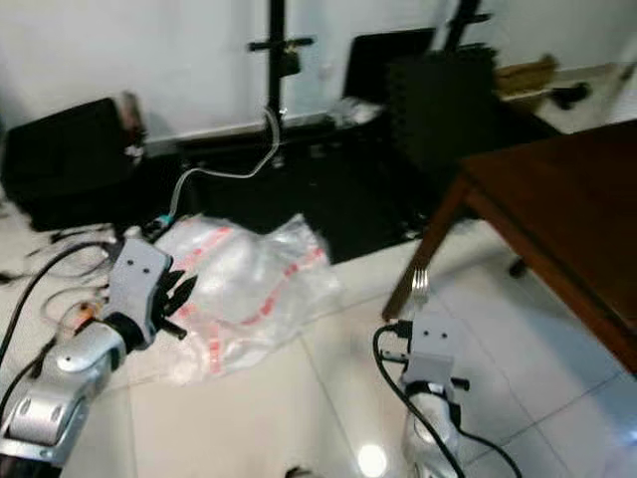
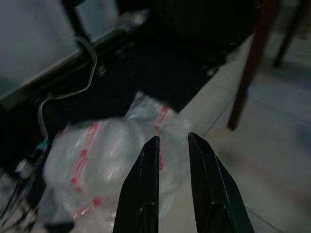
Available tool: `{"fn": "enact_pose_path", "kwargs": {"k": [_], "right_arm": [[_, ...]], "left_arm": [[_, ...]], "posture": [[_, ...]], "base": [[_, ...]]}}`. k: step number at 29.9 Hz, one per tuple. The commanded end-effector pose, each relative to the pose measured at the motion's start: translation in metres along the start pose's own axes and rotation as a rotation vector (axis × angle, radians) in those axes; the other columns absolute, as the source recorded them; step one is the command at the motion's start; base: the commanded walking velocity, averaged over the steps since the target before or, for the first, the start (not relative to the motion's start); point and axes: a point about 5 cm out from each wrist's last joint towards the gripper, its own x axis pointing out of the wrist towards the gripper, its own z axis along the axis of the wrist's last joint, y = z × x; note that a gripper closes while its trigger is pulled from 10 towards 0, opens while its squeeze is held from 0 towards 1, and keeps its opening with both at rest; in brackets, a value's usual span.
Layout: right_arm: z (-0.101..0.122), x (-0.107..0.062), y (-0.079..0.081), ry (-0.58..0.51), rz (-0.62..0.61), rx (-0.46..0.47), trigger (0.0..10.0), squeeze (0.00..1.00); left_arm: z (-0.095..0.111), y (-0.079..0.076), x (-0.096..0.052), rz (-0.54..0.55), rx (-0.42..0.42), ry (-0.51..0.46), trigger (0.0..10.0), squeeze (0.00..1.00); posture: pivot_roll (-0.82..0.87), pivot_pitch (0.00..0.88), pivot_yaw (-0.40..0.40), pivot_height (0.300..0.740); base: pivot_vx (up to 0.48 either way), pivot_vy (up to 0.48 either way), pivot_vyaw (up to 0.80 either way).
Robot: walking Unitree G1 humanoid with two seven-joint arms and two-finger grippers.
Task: Setting the table
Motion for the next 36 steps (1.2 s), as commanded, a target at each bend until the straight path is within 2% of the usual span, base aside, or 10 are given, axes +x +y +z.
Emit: {"fn": "enact_pose_path", "kwargs": {"k": [1, 29, 33, 36], "right_arm": [[-0.008, -0.004, 0.001, 0.028, -0.002, 0.0, 9.9, 0.0], [-0.01, -0.005, 0.0, 0.035, -0.011, 0.001, 9.6, 0.0], [-0.009, -0.005, 0.0, 0.033, -0.013, 0.003, 9.5, 0.0], [-0.004, -0.005, 0.0, 0.019, -0.016, 0.012, 9.5, 0.0]], "left_arm": [[-0.006, -0.002, -0.002, -0.01, -0.005, 0.019, 10.0, 0.0], [-0.004, -0.008, -0.001, -0.033, -0.017, 0.013, 10.0, 0.0], [-0.002, -0.01, 0.0, -0.031, -0.037, 0.004, 10.0, 0.0], [0.006, -0.01, 0.001, -0.026, -0.102, -0.017, 10.0, 0.0]], "posture": [[-0.02, 0.065, 0.053, 0.74], [-0.03, 0.071, 0.055, 0.74], [-0.03, 0.071, 0.055, 0.74], [-0.03, 0.073, 0.056, 0.74]], "base": [[0.0, 0.0, -0.8], [0.0, 0.0, -0.8], [0.0, 0.0, -0.8], [0.0, 0.0, -0.8]]}}
